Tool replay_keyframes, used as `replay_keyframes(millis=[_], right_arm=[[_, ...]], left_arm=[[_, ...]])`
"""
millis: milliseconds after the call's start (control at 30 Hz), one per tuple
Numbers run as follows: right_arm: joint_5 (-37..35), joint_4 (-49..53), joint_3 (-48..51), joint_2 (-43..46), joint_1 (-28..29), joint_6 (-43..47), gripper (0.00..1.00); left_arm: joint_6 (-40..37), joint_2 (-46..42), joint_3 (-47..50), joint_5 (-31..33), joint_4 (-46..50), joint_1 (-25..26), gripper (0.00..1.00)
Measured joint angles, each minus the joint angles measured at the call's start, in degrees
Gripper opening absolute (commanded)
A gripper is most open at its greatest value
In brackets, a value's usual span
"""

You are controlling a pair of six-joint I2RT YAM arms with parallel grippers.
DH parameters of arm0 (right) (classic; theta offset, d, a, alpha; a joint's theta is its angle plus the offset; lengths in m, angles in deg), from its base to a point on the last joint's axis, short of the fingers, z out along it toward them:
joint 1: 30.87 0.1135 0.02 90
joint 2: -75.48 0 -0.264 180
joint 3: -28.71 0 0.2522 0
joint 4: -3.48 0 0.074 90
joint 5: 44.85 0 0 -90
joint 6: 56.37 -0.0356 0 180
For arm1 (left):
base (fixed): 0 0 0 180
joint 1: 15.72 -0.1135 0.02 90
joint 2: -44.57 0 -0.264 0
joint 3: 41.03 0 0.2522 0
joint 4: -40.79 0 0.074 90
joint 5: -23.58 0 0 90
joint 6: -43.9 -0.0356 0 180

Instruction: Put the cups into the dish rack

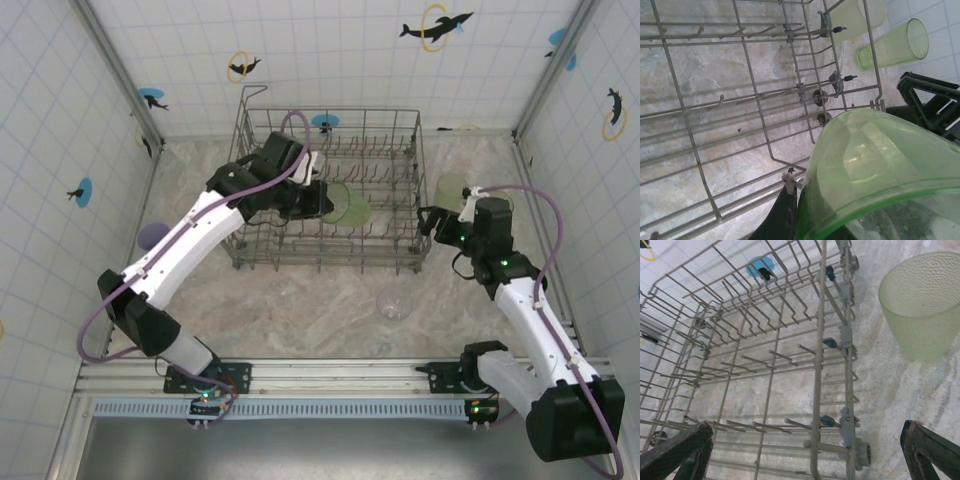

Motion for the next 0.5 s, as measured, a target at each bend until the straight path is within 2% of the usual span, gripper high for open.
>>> replay_keyframes(millis=[200, 333, 500], right_arm=[[3.4, -5.9, 0.0, -0.9, 1.0, -4.8, 0.99], [4.2, -10.9, 0.0, -3.3, 4.5, -8.4, 1.00], [2.8, -16.0, 0.0, -6.6, 10.2, -12.3, 0.99]], left_arm=[[-3.9, -1.2, 8.5, -6.2, -6.3, -6.6, 0.00], [-5.1, -2.8, 15.3, -12.4, -11.4, -12.3, 0.00], [-6.5, -2.9, 17.3, -18.9, -17.0, -19.3, 0.00]])
